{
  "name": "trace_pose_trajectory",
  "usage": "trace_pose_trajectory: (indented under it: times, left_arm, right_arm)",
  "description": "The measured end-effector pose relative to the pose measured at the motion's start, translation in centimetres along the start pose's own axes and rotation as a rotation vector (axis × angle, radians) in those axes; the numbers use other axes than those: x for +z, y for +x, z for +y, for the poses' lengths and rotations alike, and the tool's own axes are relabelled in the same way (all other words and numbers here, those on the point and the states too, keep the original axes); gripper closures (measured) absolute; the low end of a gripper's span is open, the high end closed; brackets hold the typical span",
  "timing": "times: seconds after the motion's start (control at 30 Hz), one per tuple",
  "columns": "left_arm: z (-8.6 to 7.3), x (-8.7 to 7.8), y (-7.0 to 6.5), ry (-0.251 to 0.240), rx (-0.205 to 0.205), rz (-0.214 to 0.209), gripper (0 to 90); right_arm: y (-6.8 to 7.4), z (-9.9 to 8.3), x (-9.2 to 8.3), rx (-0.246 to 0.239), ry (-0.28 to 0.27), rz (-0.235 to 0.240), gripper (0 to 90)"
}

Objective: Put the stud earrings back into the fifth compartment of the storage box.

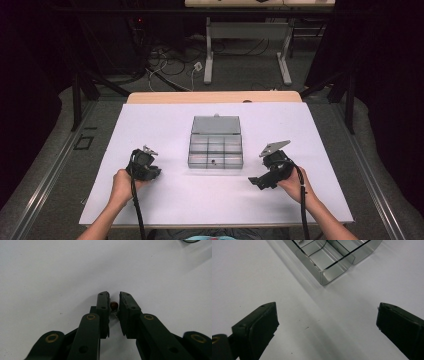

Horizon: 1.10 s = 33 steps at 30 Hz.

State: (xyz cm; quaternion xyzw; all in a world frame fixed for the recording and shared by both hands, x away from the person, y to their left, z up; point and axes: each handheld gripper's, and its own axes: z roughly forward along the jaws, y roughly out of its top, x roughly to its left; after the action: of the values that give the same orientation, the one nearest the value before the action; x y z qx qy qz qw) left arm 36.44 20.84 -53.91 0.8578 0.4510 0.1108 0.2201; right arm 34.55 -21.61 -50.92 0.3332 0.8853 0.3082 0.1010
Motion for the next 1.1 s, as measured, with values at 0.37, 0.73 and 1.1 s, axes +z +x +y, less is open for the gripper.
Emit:
trace_pose_trajectory:
  times: [0.37,0.73,1.1]
  left_arm:
    - [0.3,-1.3,-0.4,-0.061,0.016,0.01,78.4]
    - [1.2,-2.6,-1.8,-0.14,0.067,0.017,78.4]
    - [2.8,-3.4,-3.7,-0.202,0.115,0.006,78.3]
  right_arm:
    - [0.1,0.0,-0.1,0.016,-0.009,-0.001,3.6]
    - [0.0,0.0,0.1,0.0,-0.011,-0.007,3.6]
    - [0.1,0.1,0.1,0.005,-0.01,-0.007,3.6]
